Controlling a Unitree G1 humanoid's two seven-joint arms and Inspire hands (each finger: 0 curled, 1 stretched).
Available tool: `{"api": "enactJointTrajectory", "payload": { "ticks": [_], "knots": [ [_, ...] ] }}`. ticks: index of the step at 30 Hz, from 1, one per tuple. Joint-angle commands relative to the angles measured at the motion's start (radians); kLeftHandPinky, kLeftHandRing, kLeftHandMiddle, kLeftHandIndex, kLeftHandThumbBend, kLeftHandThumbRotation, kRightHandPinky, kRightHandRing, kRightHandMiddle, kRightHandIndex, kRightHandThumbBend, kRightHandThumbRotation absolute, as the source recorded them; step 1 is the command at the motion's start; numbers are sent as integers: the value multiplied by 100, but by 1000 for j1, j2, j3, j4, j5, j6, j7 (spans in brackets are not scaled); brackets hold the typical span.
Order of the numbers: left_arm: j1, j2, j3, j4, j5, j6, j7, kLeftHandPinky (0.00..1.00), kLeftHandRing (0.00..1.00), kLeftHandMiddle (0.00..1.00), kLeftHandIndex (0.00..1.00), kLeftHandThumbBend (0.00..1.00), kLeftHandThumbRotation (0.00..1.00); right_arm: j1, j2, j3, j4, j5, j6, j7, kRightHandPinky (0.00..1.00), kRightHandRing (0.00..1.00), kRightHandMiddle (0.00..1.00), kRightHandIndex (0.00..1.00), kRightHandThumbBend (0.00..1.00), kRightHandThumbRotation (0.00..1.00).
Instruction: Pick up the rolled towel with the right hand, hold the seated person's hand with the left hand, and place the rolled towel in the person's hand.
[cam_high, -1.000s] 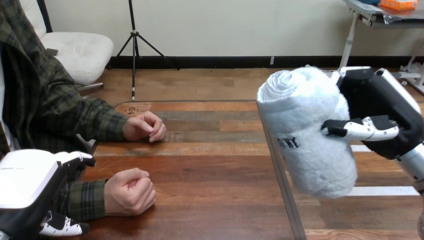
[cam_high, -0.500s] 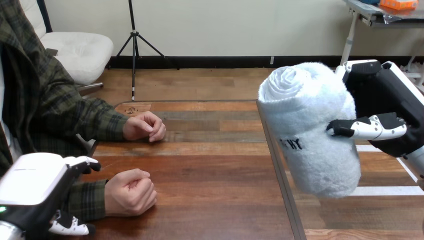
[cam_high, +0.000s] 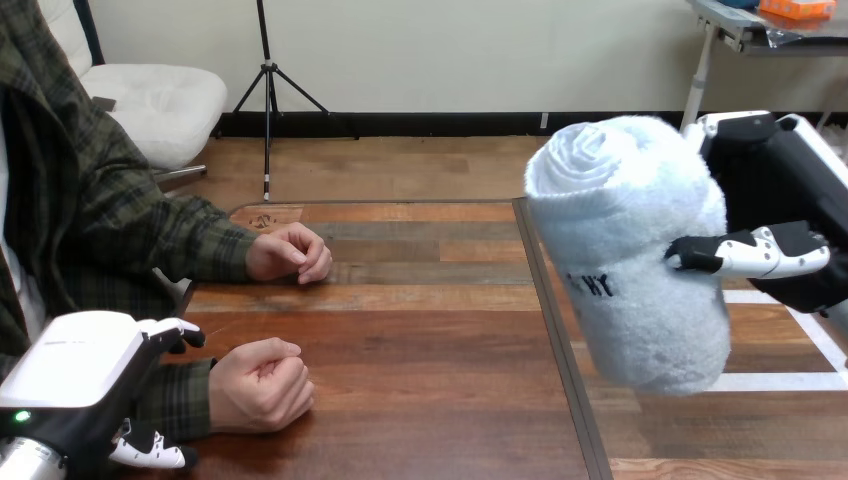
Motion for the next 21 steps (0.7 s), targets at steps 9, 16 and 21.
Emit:
{"api": "enactJointTrajectory", "payload": {
  "ticks": [9,16,21],
  "knots": [
    [-118,34,-83,103,15,37,65,60,70,74,76,100,16,-31,-6,-47,-95,49,14,-18,14,20,25,27,76,0],
    [-154,27,-125,158,18,46,108,61,69,74,75,100,16,-30,-1,-48,-106,56,17,-10,14,20,25,27,76,0],
    [-177,27,-153,191,23,51,131,59,67,72,74,100,15,-22,-2,-45,-127,74,54,-14,13,19,24,27,76,0]
  ]
}}
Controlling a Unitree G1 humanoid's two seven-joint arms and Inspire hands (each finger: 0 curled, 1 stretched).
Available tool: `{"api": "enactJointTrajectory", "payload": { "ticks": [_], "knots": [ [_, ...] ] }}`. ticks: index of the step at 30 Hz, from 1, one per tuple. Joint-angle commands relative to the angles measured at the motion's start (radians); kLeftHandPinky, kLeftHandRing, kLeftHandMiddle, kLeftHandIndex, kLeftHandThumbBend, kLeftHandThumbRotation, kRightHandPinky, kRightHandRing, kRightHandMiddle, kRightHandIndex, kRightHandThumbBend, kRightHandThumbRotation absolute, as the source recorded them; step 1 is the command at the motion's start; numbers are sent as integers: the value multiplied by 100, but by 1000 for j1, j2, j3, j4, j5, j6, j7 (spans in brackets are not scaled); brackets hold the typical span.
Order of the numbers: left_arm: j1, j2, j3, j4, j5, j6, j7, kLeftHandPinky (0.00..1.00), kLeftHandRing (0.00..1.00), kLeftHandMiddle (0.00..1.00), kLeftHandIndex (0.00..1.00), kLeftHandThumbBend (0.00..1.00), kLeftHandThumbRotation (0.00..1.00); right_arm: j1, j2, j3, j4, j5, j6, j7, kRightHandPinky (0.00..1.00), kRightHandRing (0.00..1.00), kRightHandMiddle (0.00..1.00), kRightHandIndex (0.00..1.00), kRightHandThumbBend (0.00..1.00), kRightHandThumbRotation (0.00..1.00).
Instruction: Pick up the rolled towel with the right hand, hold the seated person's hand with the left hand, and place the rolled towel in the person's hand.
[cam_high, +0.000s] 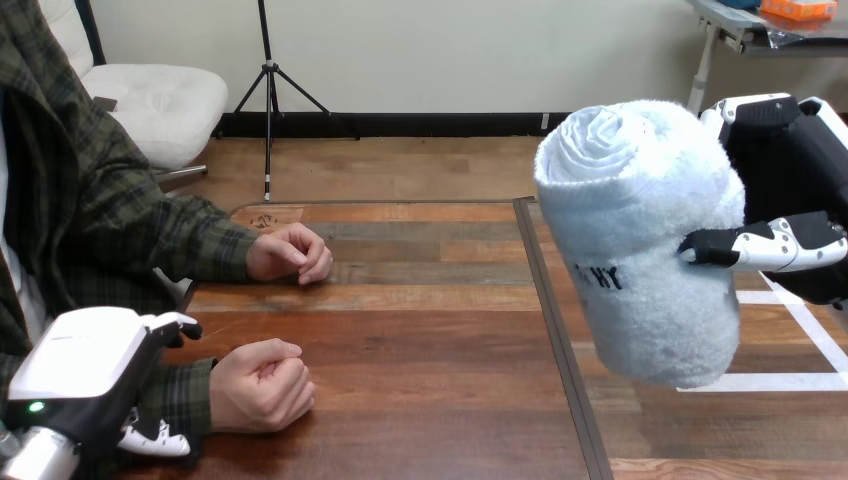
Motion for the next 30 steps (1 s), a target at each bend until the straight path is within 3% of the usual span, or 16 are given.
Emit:
{"api": "enactJointTrajectory", "payload": {
  "ticks": [1,17,30],
  "knots": [
    [-79,17,-52,48,13,4,35,59,67,72,74,100,14,-26,-1,-25,-64,52,34,-14,13,19,24,27,76,0],
    [-136,37,-133,118,34,32,48,56,64,70,73,100,13,-3,0,-30,-130,67,84,-29,13,20,24,26,77,0],
    [-181,56,-204,179,60,25,89,54,62,69,71,100,16,21,-8,-29,-179,85,119,-34,13,19,24,26,77,0]
  ]
}}
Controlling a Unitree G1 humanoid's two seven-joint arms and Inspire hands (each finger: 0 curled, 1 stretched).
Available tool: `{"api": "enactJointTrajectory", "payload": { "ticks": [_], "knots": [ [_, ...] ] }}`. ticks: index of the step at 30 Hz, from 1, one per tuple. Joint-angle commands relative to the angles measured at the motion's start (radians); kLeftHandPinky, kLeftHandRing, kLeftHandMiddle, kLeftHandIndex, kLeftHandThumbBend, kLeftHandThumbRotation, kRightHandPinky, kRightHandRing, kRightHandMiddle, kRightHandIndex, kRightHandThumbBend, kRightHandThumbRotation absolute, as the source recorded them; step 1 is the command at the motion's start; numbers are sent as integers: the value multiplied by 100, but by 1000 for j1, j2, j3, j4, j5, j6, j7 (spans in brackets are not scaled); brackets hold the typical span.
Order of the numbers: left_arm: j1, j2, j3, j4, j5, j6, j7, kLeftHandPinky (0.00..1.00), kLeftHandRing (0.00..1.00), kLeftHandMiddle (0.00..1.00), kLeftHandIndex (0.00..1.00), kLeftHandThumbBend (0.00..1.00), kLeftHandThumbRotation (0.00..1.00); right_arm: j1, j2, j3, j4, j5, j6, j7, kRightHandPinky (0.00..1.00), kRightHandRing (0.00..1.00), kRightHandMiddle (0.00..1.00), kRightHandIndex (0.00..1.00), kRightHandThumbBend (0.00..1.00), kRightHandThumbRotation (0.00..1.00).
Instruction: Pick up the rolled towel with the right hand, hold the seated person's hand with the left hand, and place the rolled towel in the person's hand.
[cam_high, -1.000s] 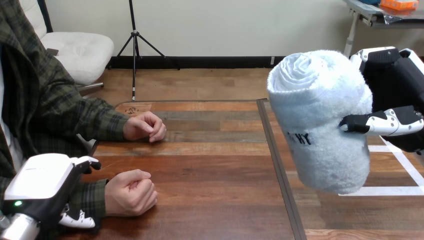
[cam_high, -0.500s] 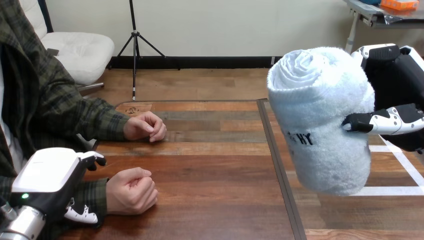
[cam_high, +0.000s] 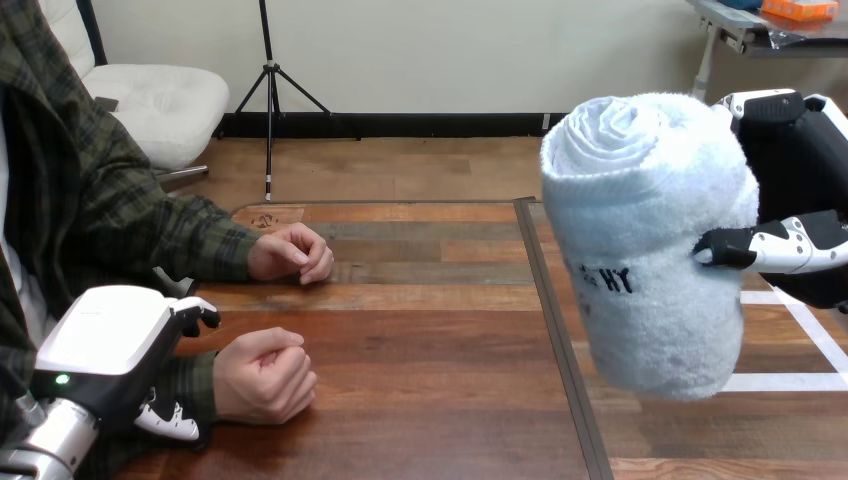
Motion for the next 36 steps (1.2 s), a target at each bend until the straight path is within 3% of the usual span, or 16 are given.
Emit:
{"api": "enactJointTrajectory", "payload": {
  "ticks": [1,8,14,26,36],
  "knots": [
    [-48,0,-63,53,31,20,2,54,62,68,71,100,16,-25,-9,-28,-64,34,10,-14,13,19,24,26,77,0],
    [-67,-3,-85,76,18,25,5,53,61,68,71,100,16,-15,-10,-31,-91,37,26,-18,13,19,24,26,76,0],
    [-79,-6,-97,79,0,37,-27,54,61,68,71,100,17,-12,-8,-35,-101,41,28,-15,12,19,23,26,75,0],
    [-96,-14,-118,99,-16,34,-16,54,61,68,70,100,18,-14,-14,-41,-111,82,59,2,12,19,24,26,74,0],
    [-100,-28,-130,122,-32,35,-1,51,58,66,69,100,16,-18,-9,-51,-107,60,18,2,13,19,24,27,75,0]
  ]
}}
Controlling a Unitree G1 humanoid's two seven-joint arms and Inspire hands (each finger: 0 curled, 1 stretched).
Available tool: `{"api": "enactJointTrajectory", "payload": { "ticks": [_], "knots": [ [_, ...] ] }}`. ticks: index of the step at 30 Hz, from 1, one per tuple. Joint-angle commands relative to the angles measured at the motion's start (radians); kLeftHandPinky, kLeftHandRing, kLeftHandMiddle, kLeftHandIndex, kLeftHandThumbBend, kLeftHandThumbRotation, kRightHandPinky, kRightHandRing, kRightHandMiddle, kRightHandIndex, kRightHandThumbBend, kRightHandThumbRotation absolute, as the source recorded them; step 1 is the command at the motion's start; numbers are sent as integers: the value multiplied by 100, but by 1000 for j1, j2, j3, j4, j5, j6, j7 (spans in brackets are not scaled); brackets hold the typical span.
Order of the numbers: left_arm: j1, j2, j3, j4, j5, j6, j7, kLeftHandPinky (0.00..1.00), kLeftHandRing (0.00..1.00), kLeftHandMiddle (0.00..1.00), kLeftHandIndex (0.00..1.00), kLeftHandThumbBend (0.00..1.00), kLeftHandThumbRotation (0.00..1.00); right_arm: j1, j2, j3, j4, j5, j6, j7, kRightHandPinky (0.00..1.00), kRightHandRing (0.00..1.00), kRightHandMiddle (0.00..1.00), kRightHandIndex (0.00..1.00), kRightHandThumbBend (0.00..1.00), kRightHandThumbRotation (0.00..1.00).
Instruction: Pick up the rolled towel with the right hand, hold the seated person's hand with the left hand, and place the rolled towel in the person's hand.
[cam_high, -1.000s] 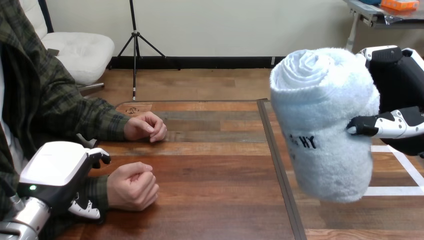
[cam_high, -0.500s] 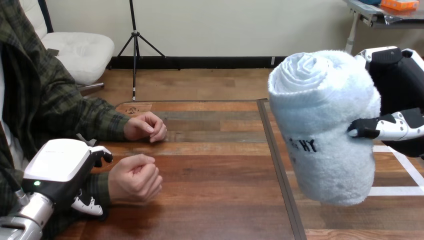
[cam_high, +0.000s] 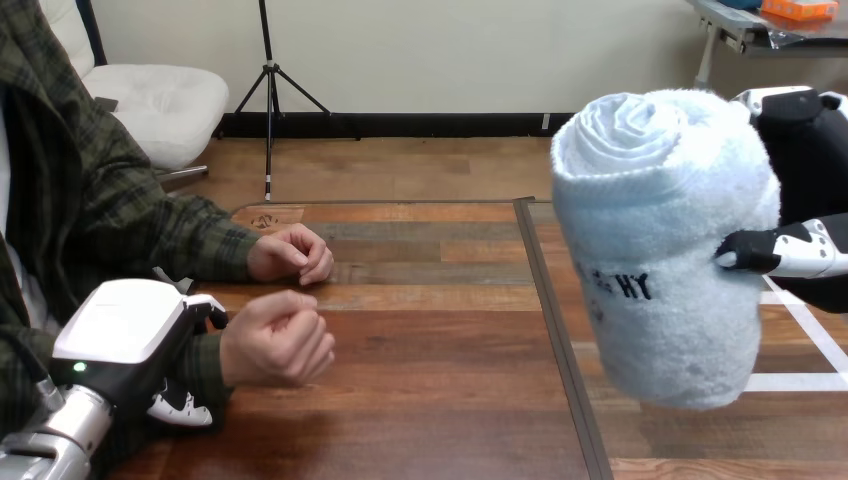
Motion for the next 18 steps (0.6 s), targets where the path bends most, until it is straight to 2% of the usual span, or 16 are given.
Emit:
{"api": "enactJointTrajectory", "payload": {
  "ticks": [1,9,18],
  "knots": [
    [-16,-31,-40,42,-7,8,-8,51,58,66,69,100,16,-47,-9,-30,-38,16,-26,-5,13,19,24,27,75,0],
    [-20,-39,-52,53,-31,16,-22,51,58,64,67,100,14,-54,-11,-34,-30,48,3,18,13,20,24,27,74,0],
    [-20,-46,-55,57,-41,27,-38,52,60,67,69,100,21,-52,-13,-39,-36,77,42,16,13,20,25,28,74,0]
  ]
}}
